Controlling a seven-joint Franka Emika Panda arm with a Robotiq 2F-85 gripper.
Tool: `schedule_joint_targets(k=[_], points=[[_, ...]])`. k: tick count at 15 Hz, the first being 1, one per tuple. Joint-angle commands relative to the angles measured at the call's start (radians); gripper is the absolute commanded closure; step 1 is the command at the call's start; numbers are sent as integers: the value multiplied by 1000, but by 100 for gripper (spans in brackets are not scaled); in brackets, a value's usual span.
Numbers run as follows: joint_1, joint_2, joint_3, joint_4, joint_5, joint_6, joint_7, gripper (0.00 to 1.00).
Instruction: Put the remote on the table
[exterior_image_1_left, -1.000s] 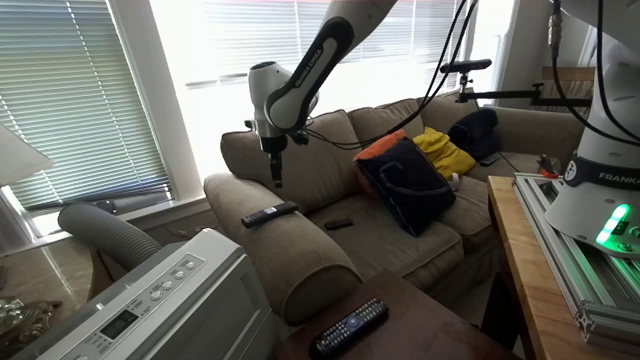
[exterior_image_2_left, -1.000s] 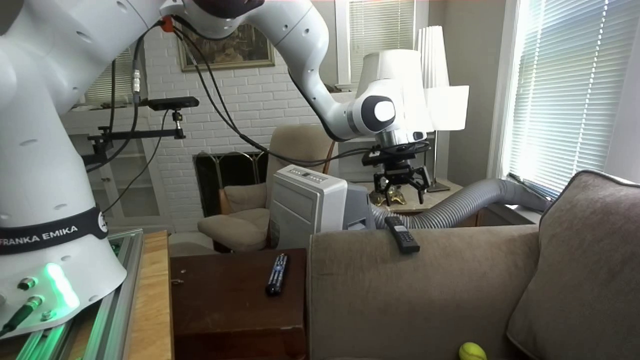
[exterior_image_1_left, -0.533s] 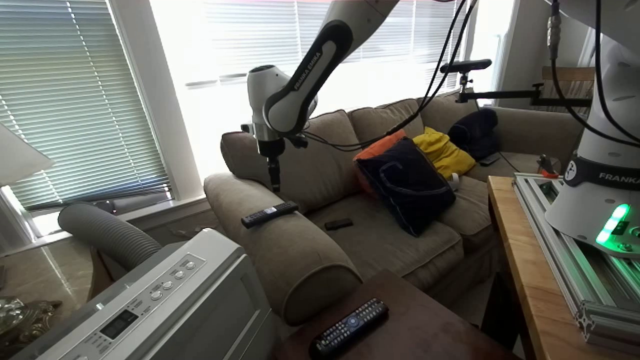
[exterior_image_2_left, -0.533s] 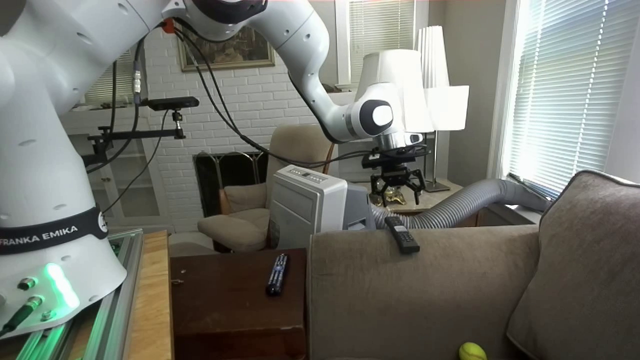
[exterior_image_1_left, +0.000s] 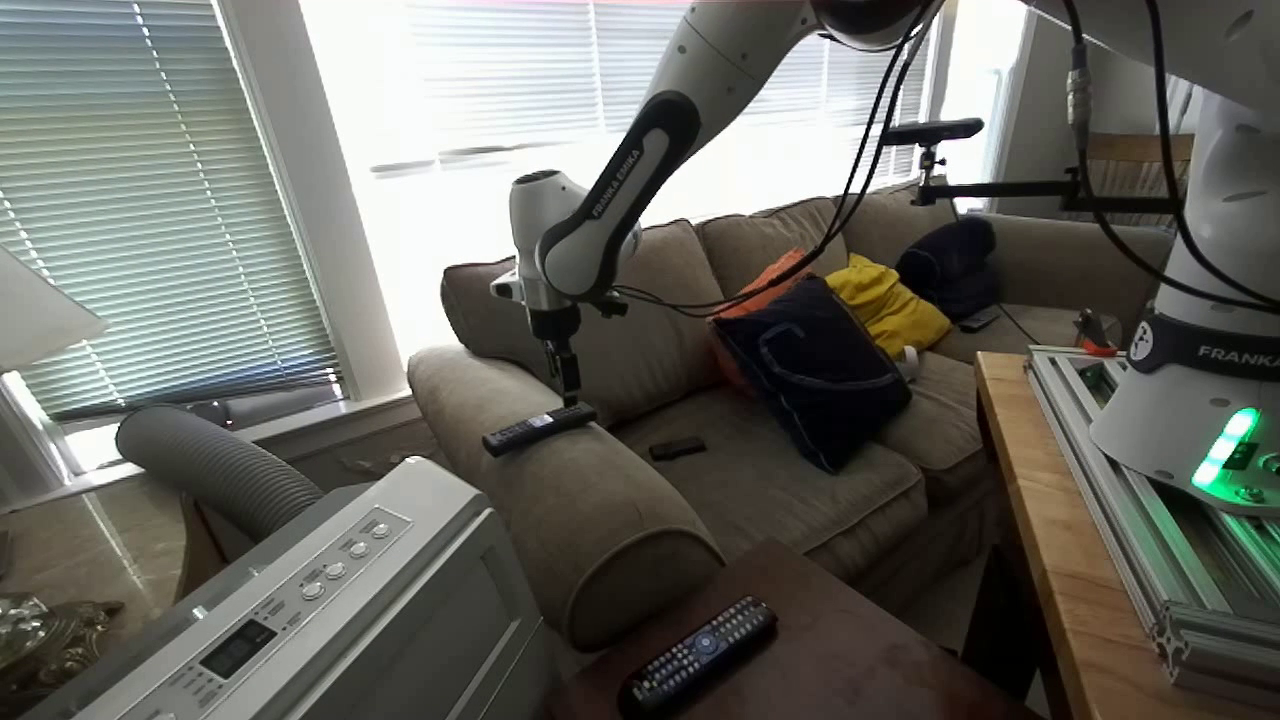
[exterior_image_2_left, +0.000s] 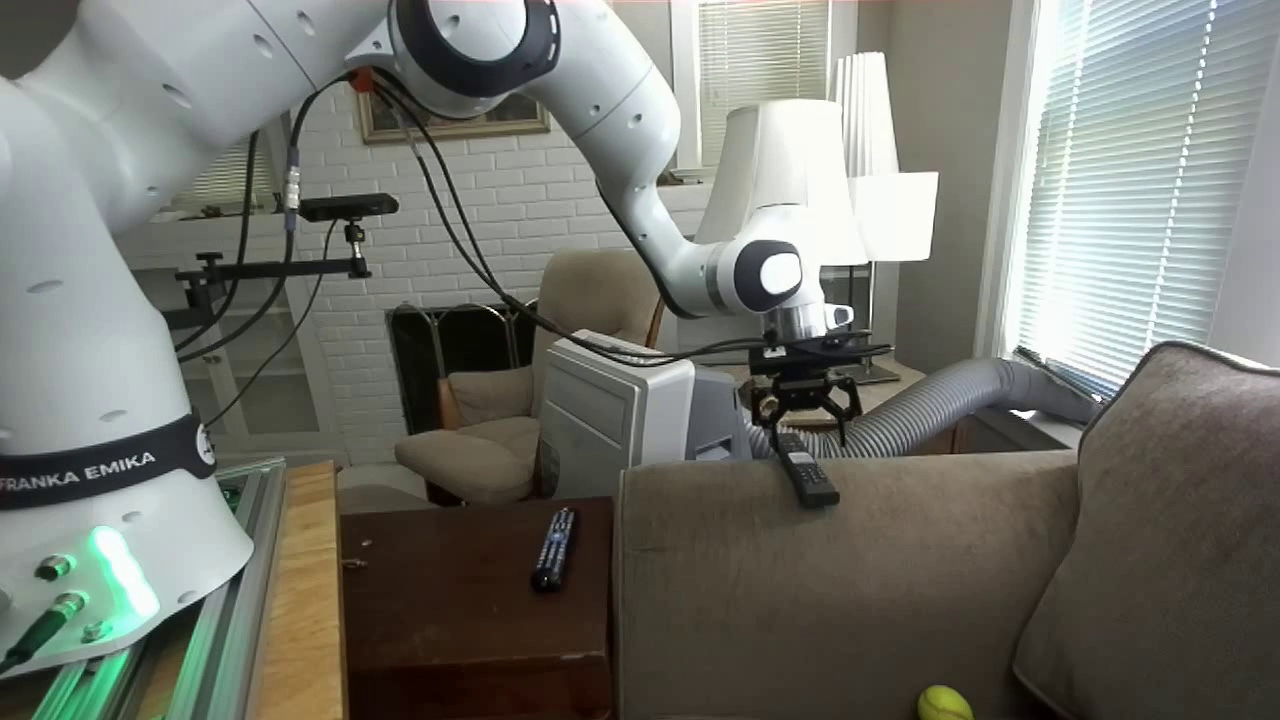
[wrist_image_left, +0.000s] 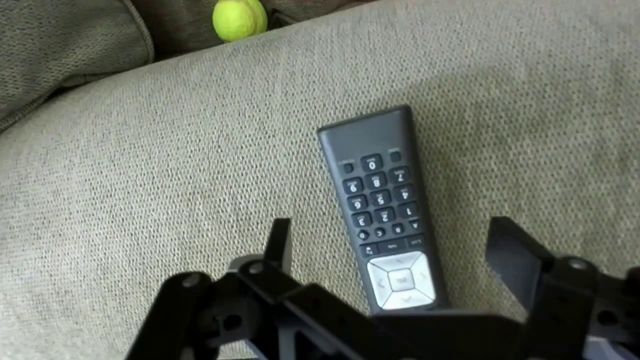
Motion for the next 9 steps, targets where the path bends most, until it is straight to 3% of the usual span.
schedule_joint_targets(k=[1, 9], points=[[-45, 94, 51, 123, 24, -26, -120, 0], [-45, 159, 93, 191, 54, -40, -198, 0]])
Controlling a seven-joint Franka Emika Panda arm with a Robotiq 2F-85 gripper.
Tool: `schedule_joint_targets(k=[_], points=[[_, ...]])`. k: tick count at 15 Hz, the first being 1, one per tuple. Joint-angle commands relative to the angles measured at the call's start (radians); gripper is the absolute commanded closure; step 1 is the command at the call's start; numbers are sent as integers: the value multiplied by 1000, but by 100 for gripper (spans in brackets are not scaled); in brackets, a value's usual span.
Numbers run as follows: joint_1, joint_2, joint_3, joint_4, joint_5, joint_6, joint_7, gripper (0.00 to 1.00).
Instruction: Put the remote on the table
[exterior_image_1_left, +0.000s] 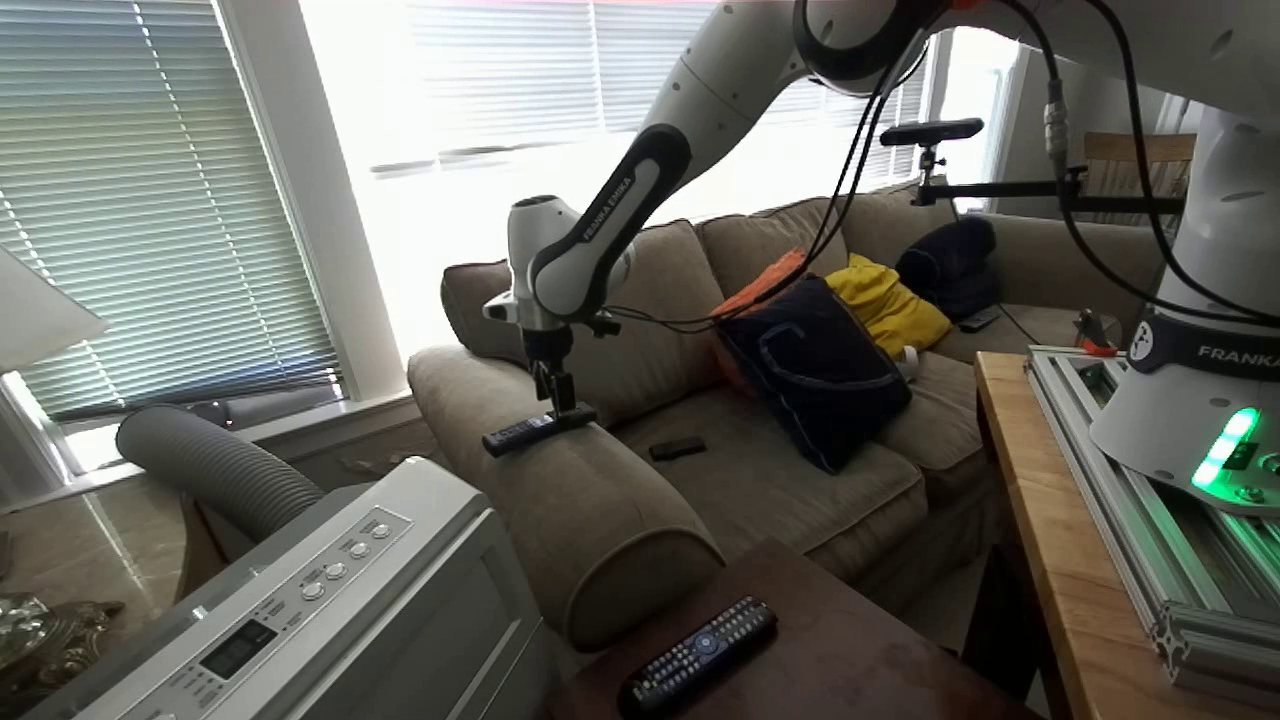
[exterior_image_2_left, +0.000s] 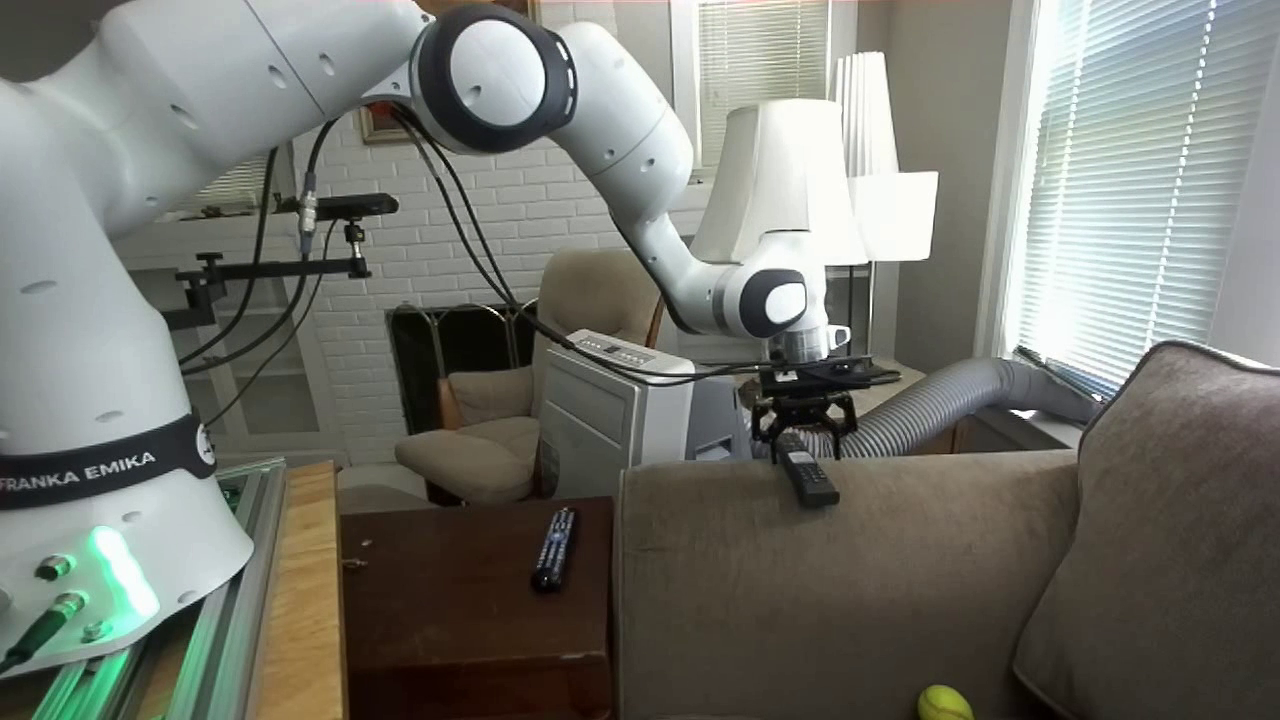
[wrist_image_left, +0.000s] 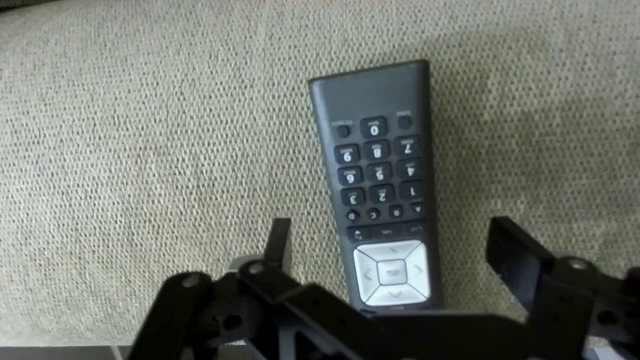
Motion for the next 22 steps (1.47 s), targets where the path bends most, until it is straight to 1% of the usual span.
schedule_joint_targets(k=[1, 2, 4, 8, 10, 13, 17, 19, 22], points=[[-4, 46, 22, 69, 38, -31, -56, 4], [-2, 51, 22, 74, 38, -33, -57, 26], [2, 65, 19, 88, 37, -40, -58, 30], [3, 80, 19, 105, 40, -47, -62, 60], [4, 84, 19, 117, 42, -51, -64, 71], [11, 83, 12, 117, 41, -52, -52, 71], [27, 46, -12, 67, 48, -12, 34, 71], [29, 2, -15, 10, 55, 15, 90, 71], [21, -106, -2, -125, 77, 66, 179, 71]])
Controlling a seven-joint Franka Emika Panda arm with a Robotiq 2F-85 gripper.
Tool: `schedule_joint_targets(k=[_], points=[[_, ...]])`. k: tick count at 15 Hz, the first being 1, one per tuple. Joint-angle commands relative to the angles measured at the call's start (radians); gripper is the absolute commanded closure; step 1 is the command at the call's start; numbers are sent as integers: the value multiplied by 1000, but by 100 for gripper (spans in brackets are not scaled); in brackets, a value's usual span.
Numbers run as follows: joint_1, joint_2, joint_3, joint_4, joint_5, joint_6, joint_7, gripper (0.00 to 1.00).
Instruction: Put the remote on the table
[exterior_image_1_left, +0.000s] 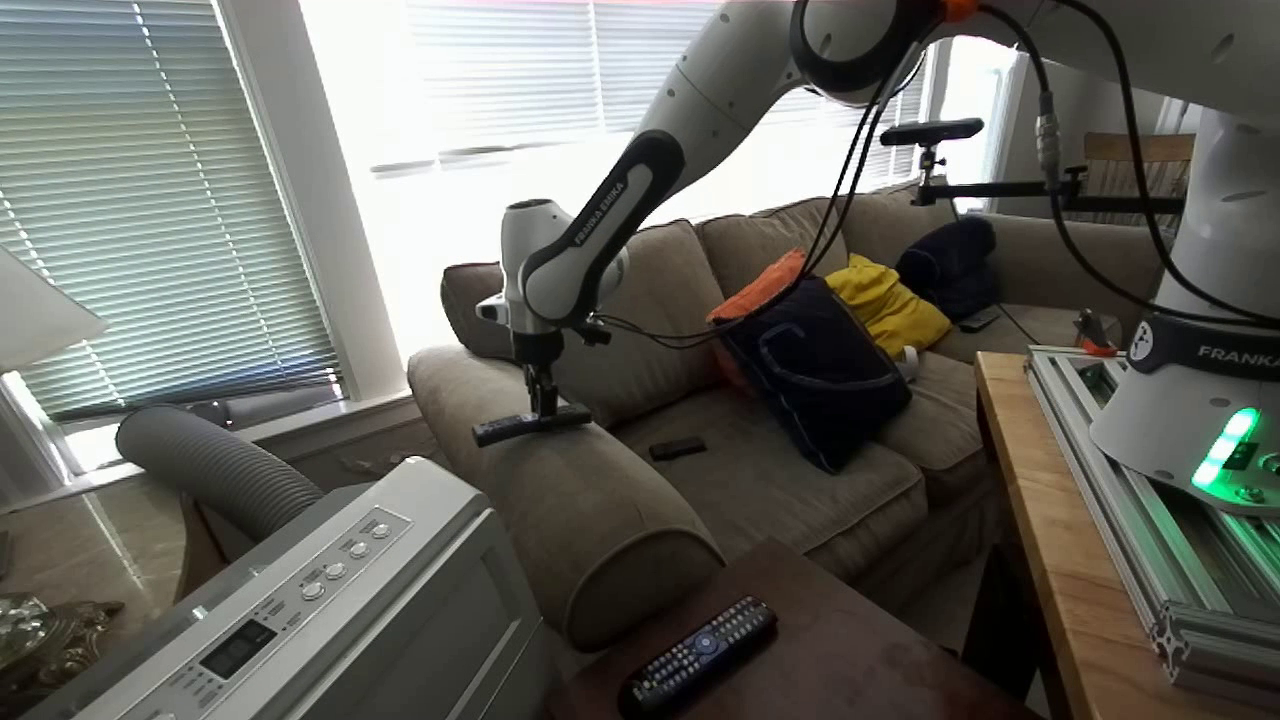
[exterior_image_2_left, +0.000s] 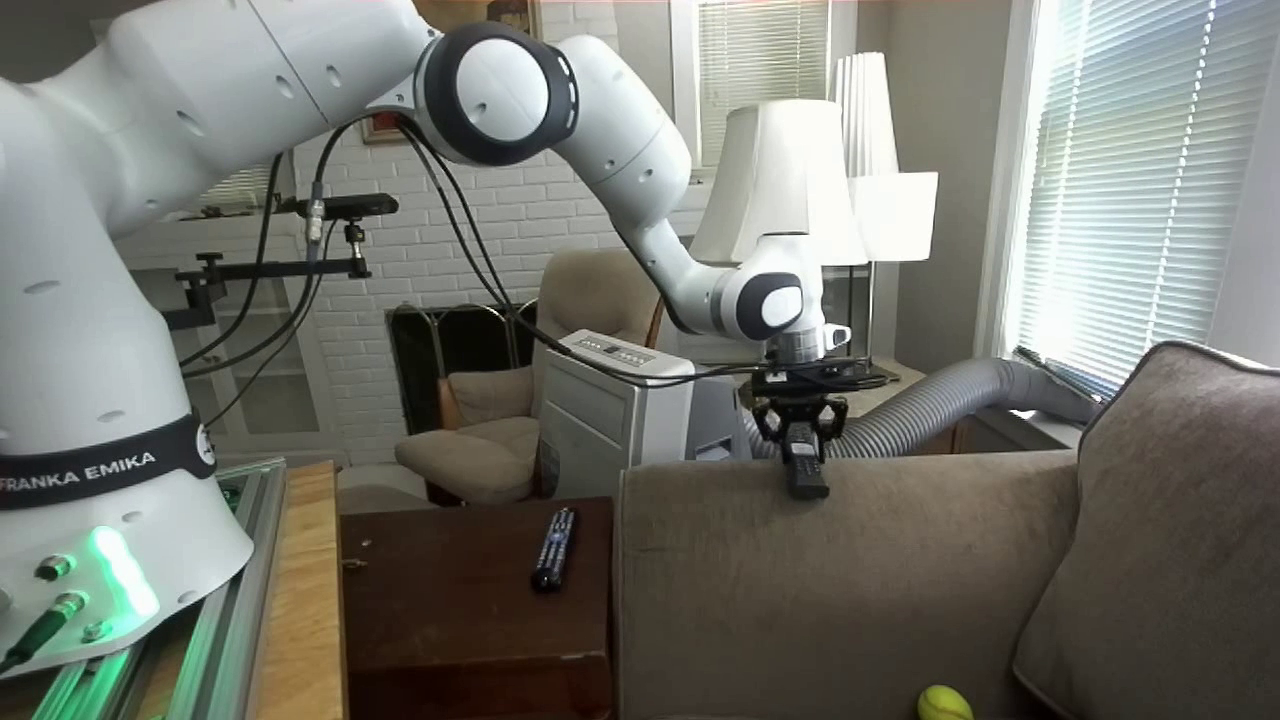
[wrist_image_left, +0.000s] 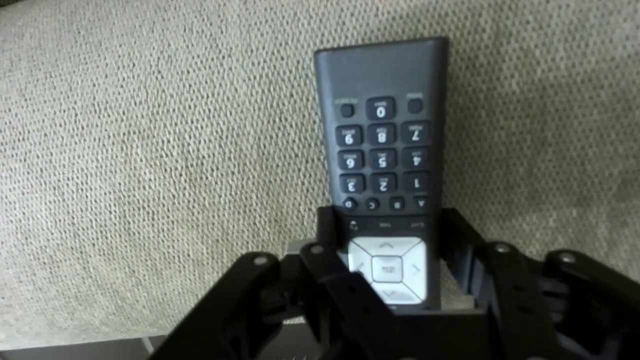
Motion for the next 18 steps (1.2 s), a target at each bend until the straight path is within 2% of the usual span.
schedule_joint_targets(k=[1, 8, 15, 18], points=[[2, -162, -3, -200, 45, 67, 111, 71], [-2, -405, -12, -495, 34, 98, 232, 71], [5, -635, -18, -834, 36, 106, 277, 71], [-11, -707, 10, -949, 56, 108, 240, 71]])
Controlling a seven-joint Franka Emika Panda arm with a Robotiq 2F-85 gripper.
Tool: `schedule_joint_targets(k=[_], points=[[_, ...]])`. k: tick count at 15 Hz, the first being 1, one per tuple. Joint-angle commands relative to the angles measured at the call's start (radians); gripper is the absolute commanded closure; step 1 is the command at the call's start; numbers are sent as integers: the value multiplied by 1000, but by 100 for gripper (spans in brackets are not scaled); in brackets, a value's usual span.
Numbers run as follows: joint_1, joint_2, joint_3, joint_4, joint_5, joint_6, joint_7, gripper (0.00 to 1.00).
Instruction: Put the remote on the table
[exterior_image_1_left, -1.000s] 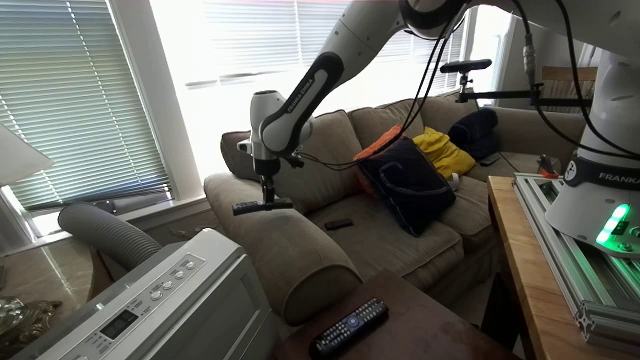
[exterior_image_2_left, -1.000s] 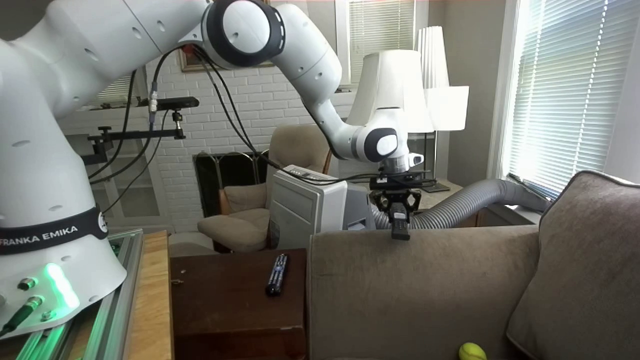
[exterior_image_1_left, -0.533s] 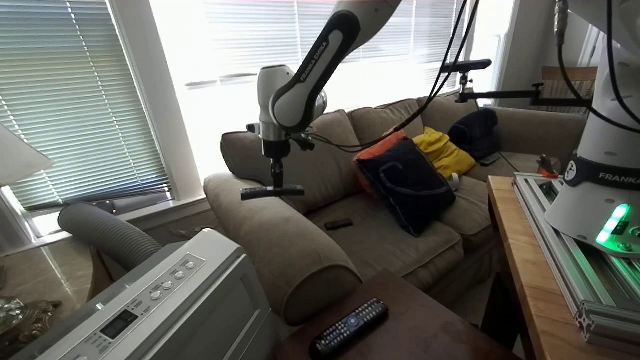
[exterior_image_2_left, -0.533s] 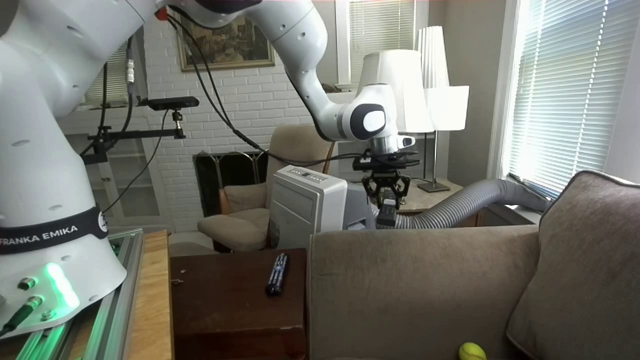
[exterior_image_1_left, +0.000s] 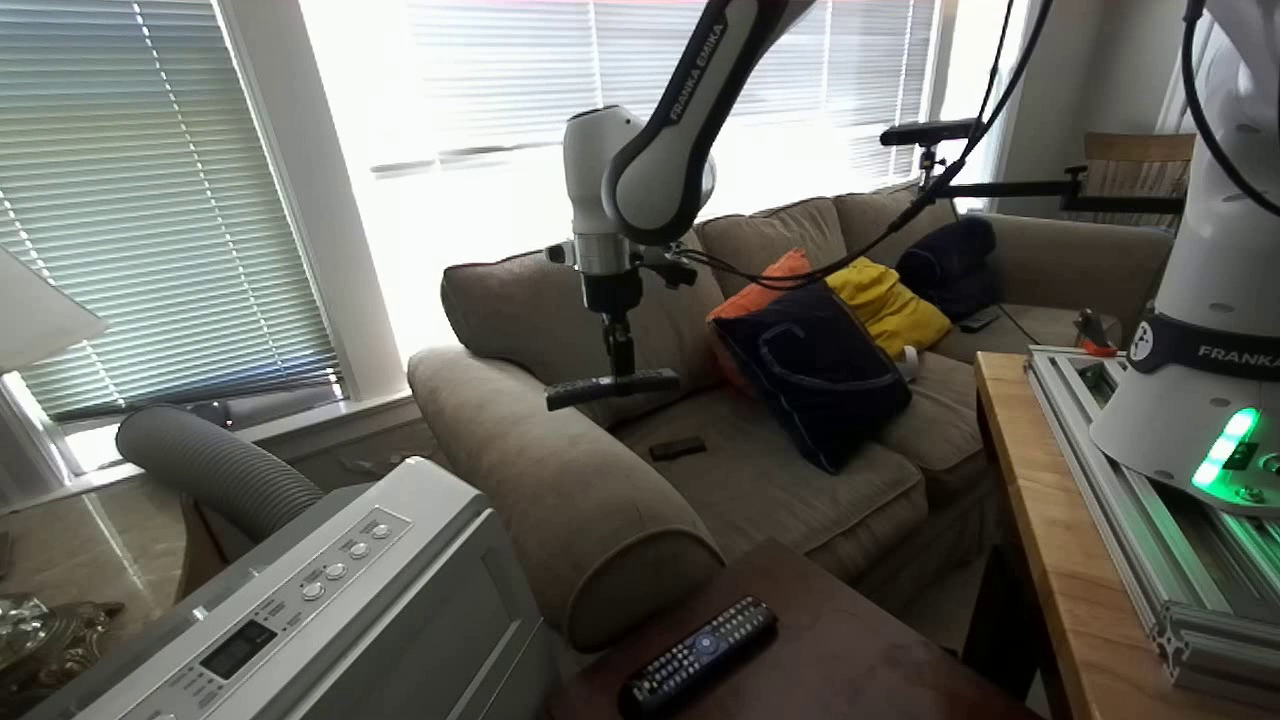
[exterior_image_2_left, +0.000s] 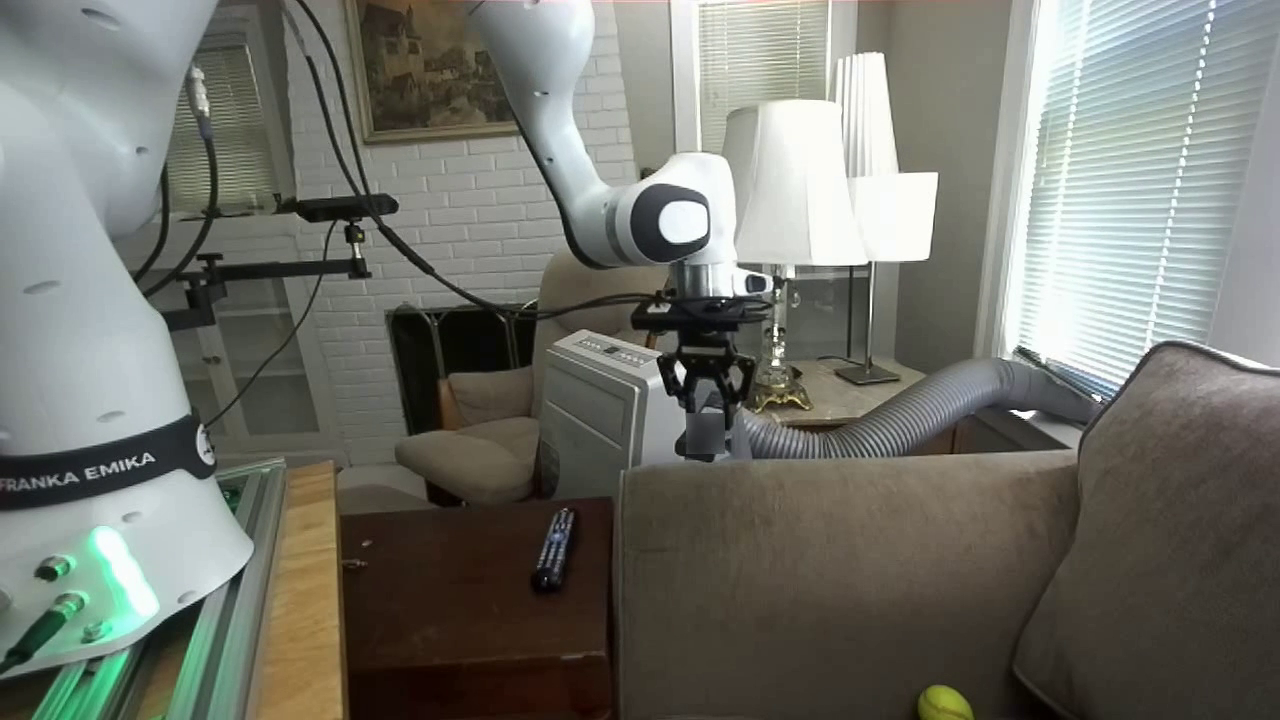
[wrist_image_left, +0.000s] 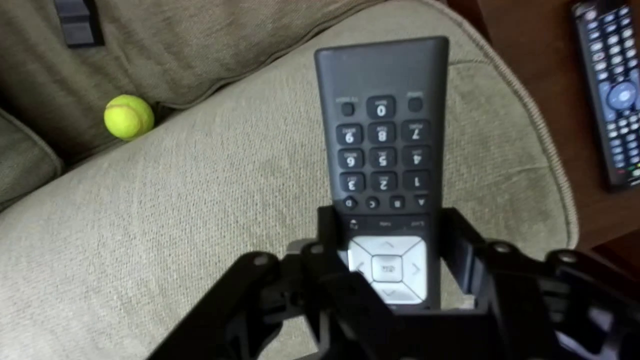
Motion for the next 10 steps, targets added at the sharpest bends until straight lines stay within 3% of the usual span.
schedule_joint_targets(k=[1, 6, 7, 10], points=[[-17, -145, 30, -190, 47, 24, -34, 71], [-31, -225, 67, -280, 120, 15, -103, 71], [9, -163, 30, -218, 83, 5, -54, 46], [5, -191, 38, -245, 99, 5, -72, 46]])
